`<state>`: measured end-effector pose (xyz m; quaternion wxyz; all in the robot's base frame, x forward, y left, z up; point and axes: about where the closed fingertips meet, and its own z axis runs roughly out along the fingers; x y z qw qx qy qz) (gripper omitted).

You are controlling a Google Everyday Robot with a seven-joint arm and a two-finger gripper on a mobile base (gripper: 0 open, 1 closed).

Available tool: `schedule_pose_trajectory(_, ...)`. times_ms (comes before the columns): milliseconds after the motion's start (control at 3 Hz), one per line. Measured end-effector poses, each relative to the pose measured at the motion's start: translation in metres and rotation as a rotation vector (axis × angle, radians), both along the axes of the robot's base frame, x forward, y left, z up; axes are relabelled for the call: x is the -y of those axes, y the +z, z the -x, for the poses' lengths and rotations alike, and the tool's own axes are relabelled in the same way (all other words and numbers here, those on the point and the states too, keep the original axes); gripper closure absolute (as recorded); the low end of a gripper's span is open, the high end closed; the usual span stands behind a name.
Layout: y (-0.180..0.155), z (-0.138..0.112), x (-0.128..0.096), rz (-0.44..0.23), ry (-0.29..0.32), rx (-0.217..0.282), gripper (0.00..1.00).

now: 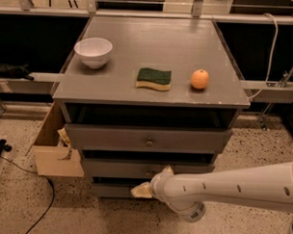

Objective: Close middle drawer

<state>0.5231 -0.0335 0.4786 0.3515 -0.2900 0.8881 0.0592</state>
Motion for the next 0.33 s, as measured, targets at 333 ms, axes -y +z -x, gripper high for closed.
schedule_pose_trajectory(333, 0.0000, 0.0000, 0.0000, 0.000, 0.000, 0.000, 0.00)
